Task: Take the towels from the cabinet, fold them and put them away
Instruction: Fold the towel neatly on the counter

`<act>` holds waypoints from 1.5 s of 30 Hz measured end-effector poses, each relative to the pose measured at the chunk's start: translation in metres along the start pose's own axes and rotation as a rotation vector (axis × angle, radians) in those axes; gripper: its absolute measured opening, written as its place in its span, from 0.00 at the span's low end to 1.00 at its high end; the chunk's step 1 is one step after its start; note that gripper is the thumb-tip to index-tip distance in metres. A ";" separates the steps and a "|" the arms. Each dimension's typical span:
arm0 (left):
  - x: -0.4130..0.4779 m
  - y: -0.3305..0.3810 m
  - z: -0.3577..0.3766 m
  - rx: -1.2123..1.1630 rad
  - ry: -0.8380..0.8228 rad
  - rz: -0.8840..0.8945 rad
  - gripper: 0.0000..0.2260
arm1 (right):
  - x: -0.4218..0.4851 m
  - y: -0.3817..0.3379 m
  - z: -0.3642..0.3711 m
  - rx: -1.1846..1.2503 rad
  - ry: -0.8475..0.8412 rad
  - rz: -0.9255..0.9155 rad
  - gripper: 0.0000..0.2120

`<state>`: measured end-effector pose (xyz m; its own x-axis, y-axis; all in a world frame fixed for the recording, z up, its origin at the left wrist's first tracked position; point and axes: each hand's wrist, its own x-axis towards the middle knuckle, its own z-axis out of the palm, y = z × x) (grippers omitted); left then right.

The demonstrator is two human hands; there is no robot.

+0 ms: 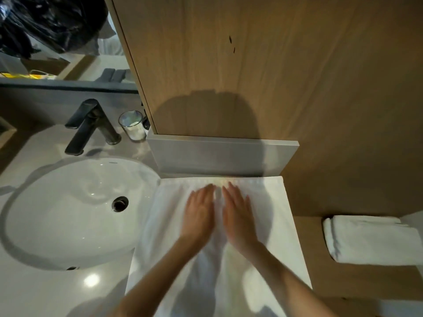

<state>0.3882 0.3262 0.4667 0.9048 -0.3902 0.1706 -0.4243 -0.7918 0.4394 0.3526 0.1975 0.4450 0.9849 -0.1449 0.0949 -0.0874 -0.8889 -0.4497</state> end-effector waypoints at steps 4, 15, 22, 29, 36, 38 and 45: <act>-0.012 0.000 0.022 0.096 -0.200 -0.079 0.24 | -0.001 0.013 0.012 -0.147 -0.073 -0.032 0.24; -0.027 -0.069 -0.011 0.137 -0.209 -0.186 0.27 | -0.016 0.093 -0.041 -0.221 -0.131 -0.004 0.26; -0.052 -0.013 -0.019 -0.034 -0.082 -0.182 0.30 | -0.032 0.022 -0.038 -0.067 -0.019 0.055 0.22; -0.119 0.001 0.007 0.171 -0.208 -0.142 0.23 | -0.099 -0.010 0.005 -0.155 -0.077 0.058 0.22; -0.134 -0.060 -0.030 0.217 -0.180 -0.198 0.25 | -0.126 0.075 -0.045 -0.310 -0.205 0.088 0.26; -0.135 -0.066 -0.035 0.205 -0.194 -0.195 0.26 | -0.127 0.078 -0.049 -0.305 -0.218 0.097 0.27; -0.154 -0.002 -0.019 0.113 -0.116 -0.175 0.25 | -0.140 -0.012 -0.028 -0.102 -0.081 0.113 0.23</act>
<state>0.2504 0.3970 0.4564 0.9574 -0.2886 -0.0052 -0.2685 -0.8972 0.3506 0.2119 0.2168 0.4617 0.9764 -0.2146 -0.0247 -0.2089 -0.9092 -0.3603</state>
